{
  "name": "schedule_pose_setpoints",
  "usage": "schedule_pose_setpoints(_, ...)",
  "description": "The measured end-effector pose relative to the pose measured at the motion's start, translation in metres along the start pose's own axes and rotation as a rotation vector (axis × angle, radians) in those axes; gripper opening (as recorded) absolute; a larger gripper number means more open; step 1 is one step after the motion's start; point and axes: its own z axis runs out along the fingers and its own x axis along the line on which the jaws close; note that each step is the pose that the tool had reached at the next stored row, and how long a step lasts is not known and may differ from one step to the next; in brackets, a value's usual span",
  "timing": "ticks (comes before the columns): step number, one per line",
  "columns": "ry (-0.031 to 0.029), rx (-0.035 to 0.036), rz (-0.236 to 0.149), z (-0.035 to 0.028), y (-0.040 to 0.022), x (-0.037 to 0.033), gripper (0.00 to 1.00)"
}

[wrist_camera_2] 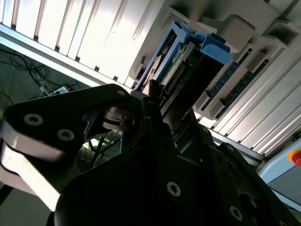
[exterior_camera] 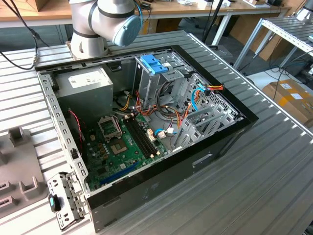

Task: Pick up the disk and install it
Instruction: 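Pick up the disk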

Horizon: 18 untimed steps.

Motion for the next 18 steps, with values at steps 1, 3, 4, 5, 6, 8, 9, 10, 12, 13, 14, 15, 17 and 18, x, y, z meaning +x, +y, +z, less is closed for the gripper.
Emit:
schedule_pose_setpoints(1, 0.0001, -0.0002, 0.0, -0.0002, 0.0, 0.0, 0.35)
schedule_pose_setpoints(3, 0.0003, -0.0005, 0.0, -0.0004, 0.0, 0.0, 0.35)
schedule_pose_setpoints(4, 0.0003, -0.0004, 0.0, -0.0004, 0.0, 0.0, 0.35)
schedule_pose_setpoints(5, 0.0002, -0.0004, 0.0, -0.0004, 0.0, 0.0, 0.35)
schedule_pose_setpoints(6, 0.0002, -0.0004, 0.0, -0.0004, 0.0, 0.0, 0.35)
schedule_pose_setpoints(8, 0.0002, -0.0004, 0.0, -0.0004, 0.0, 0.0, 0.35)
schedule_pose_setpoints(9, 0.0003, -0.0004, 0.0, -0.0004, 0.0, 0.0, 0.35)
schedule_pose_setpoints(10, 0.0002, -0.0004, 0.0, -0.0005, 0.0, 0.0, 0.35)
schedule_pose_setpoints(12, 0.0003, -0.0004, 0.0, -0.0006, 0.0, 0.0, 0.35)
schedule_pose_setpoints(13, 0.0004, -0.0008, 0.0, -0.0013, 0.0, 0.0, 0.35)
schedule_pose_setpoints(14, 0.0004, -0.0007, 0.0, -0.0035, -0.0001, 0.0, 0.35)
schedule_pose_setpoints(15, 0.0004, -0.0006, 0.0, -0.0048, -0.0001, 0.0, 0.35)
schedule_pose_setpoints(17, 0.0003, -0.0005, 0.0, -0.0101, -0.0001, 0.0, 0.35)
schedule_pose_setpoints(18, 0.0002, -0.0004, 0.0, -0.0125, -0.0001, 0.0, 0.35)
